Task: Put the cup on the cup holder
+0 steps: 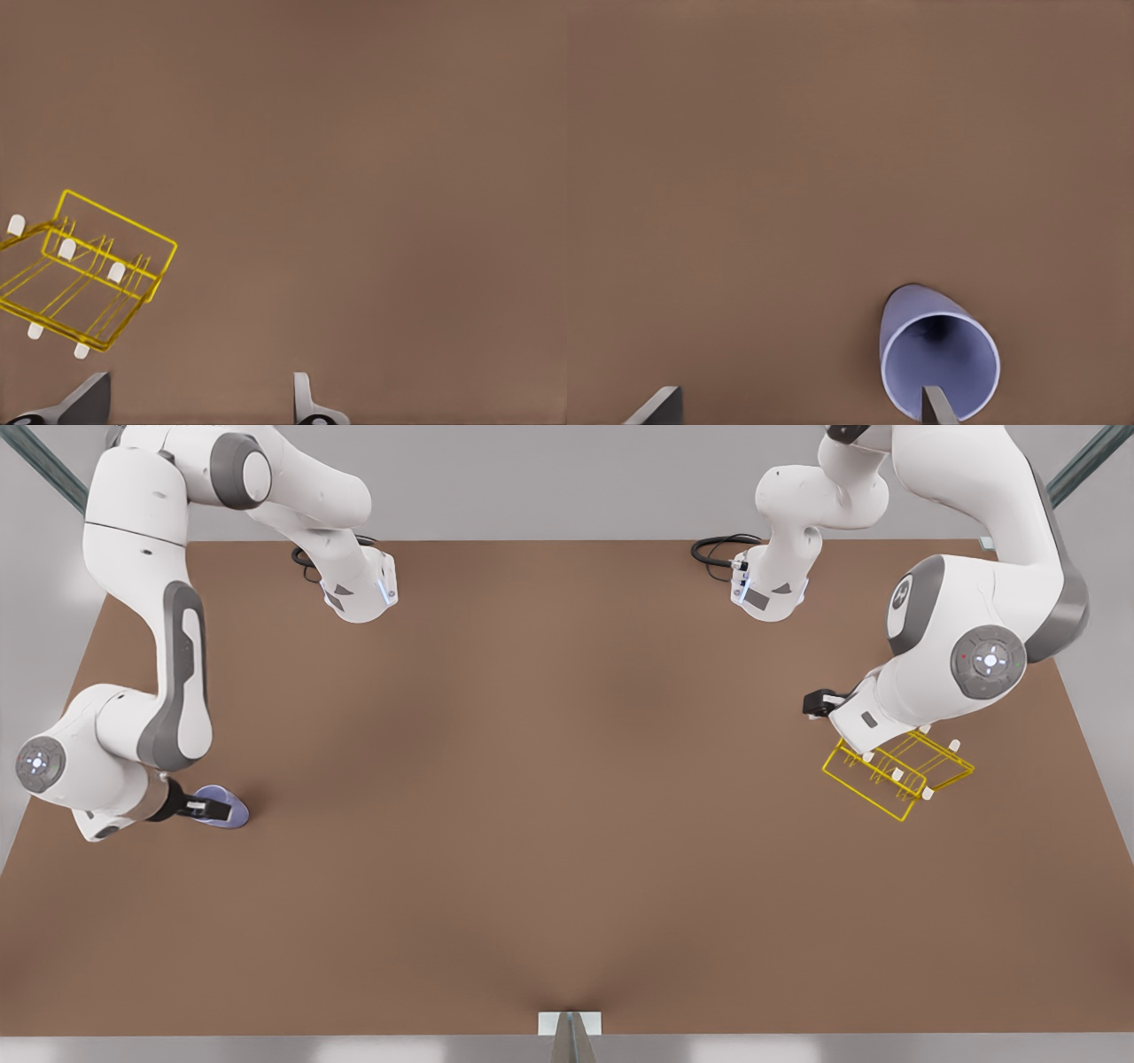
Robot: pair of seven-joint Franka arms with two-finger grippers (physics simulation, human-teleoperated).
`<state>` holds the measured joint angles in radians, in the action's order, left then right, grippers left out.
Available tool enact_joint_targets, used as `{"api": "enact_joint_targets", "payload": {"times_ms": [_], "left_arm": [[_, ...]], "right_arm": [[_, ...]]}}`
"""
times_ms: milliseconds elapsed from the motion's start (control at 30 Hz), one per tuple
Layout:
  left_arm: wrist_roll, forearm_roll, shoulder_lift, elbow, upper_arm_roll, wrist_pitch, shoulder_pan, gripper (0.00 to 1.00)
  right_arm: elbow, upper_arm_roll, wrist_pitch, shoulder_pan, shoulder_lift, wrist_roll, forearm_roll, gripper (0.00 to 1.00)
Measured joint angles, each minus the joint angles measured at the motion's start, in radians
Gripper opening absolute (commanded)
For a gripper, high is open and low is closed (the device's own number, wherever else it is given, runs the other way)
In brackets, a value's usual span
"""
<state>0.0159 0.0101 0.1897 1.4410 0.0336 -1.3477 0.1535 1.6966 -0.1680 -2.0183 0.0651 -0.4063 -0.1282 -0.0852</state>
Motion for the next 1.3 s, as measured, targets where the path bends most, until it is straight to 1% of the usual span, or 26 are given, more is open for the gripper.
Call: {"api": "enact_joint_targets", "payload": {"times_ms": [167,267,533,733,1033,1067,1100,1133,1200,1233,1267,1300], "left_arm": [[-0.001,-0.001,-0.003,0.0,0.004,0.005,0.0,1.0],[-0.002,-0.001,-0.018,-0.006,0.003,0.005,0.001,1.0],[-0.003,0.005,-0.02,-0.003,0.005,0.006,0.003,1.0],[-0.004,0.01,-0.018,-0.002,-0.001,0.004,0.002,1.0],[-0.005,0.016,0.015,-0.002,-0.003,-0.002,0.001,1.0],[-0.005,0.017,0.018,-0.001,-0.003,-0.002,0.001,1.0],[-0.005,0.017,0.02,-0.001,-0.003,-0.002,0.001,1.0],[-0.005,0.017,0.022,0.0,-0.003,-0.002,0.001,1.0],[-0.005,0.017,0.022,-0.001,-0.003,-0.002,0.001,1.0],[-0.005,0.017,0.022,-0.002,-0.003,-0.002,0.001,1.0],[-0.005,0.017,0.022,-0.003,-0.003,-0.002,0.001,1.0],[-0.005,0.017,0.022,-0.004,-0.003,-0.003,0.001,1.0]], "right_arm": [[0.05,-0.048,-0.059,0.002,-0.016,-0.063,-0.046,1.0],[0.101,-0.062,-0.078,0.004,-0.013,-0.101,-0.074,1.0],[0.173,-0.076,-0.121,0.002,-0.024,-0.174,-0.091,1.0],[0.193,-0.076,-0.148,-0.001,-0.03,-0.21,-0.095,1.0],[0.244,-0.075,-0.205,-0.008,-0.05,-0.245,-0.116,1.0],[0.244,-0.075,-0.213,-0.01,-0.052,-0.248,-0.117,0.94],[0.245,-0.076,-0.22,-0.011,-0.053,-0.251,-0.117,0.83],[0.245,-0.076,-0.226,-0.01,-0.054,-0.254,-0.116,0.77],[0.241,-0.076,-0.236,-0.01,-0.062,-0.259,-0.114,0.7],[0.238,-0.076,-0.241,-0.01,-0.069,-0.262,-0.113,0.62],[0.235,-0.077,-0.246,-0.01,-0.076,-0.264,-0.113,0.5],[0.232,-0.077,-0.25,-0.009,-0.082,-0.267,-0.113,0.41]]}}
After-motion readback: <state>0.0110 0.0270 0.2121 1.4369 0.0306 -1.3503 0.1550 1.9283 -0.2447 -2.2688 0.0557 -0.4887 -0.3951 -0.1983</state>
